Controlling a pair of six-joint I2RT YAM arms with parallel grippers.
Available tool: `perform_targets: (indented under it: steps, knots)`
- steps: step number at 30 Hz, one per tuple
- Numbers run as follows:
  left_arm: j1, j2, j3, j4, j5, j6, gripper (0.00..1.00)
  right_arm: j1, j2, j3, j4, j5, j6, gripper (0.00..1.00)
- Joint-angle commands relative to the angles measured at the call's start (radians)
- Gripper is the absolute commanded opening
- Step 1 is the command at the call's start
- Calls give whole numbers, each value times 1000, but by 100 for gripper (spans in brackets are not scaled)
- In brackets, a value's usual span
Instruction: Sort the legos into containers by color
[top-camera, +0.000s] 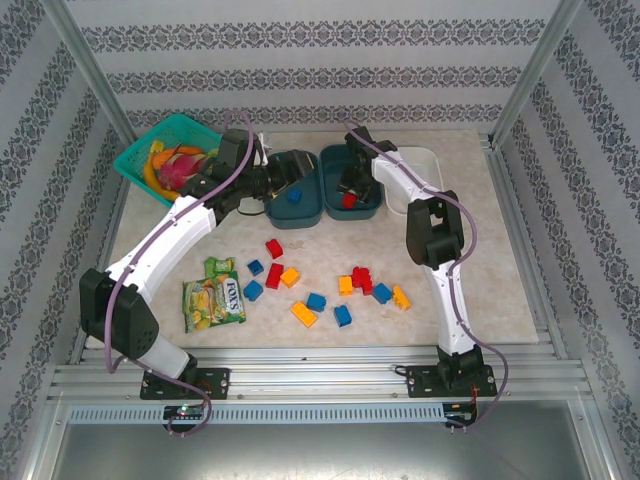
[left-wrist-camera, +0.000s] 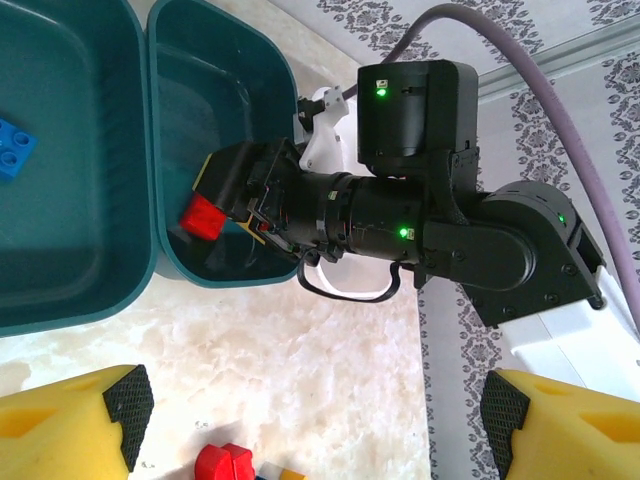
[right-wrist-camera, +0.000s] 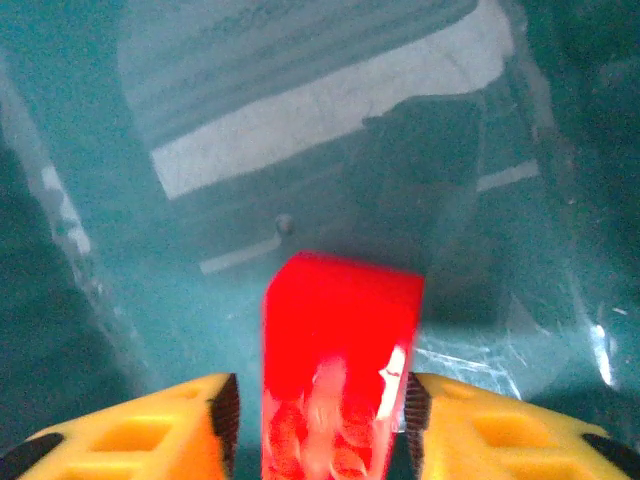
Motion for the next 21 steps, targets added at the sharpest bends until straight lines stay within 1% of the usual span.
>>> perform_targets:
  steps: [1,3,5,7,8,10,11,13,14,15,17,19,21]
  knots:
    - [5,-45,-27,-26,12,6,87,2,-50,53,-50,-11,-34,58]
    - [5,-63,-46,-40,5,2,87,5,-98,55,-47,-7,-46,61]
    - [5,-81,-54,-82,-14,1,86,12,-160,50,-42,8,-66,61]
    - [4,-100,-58,-157,-56,4,85,26,-250,8,-7,15,-101,61]
    - [4,-112,-63,-201,-79,5,84,39,-315,-48,40,22,-125,61]
    - [3,-132,-84,-279,-119,11,82,76,-472,-215,185,28,-182,60]
    - [3,-145,-103,-315,-140,20,80,102,-569,-332,287,25,-217,60]
    - [3,-170,-145,-374,-178,47,78,151,-731,-547,474,-22,-275,61]
    - [3,-181,-170,-409,-199,65,77,171,-805,-650,555,-65,-279,62]
    - [3,-186,-188,-455,-222,80,76,185,-862,-741,608,-117,-266,63]
    - [3,-178,-226,-539,-262,84,74,220,-949,-885,673,-182,-244,63]
    - [3,-167,-283,-550,-264,58,71,274,-1033,-1023,738,-205,-254,64]
    - [3,-147,-335,-516,-248,6,69,336,-1114,-1162,824,-213,-255,67]
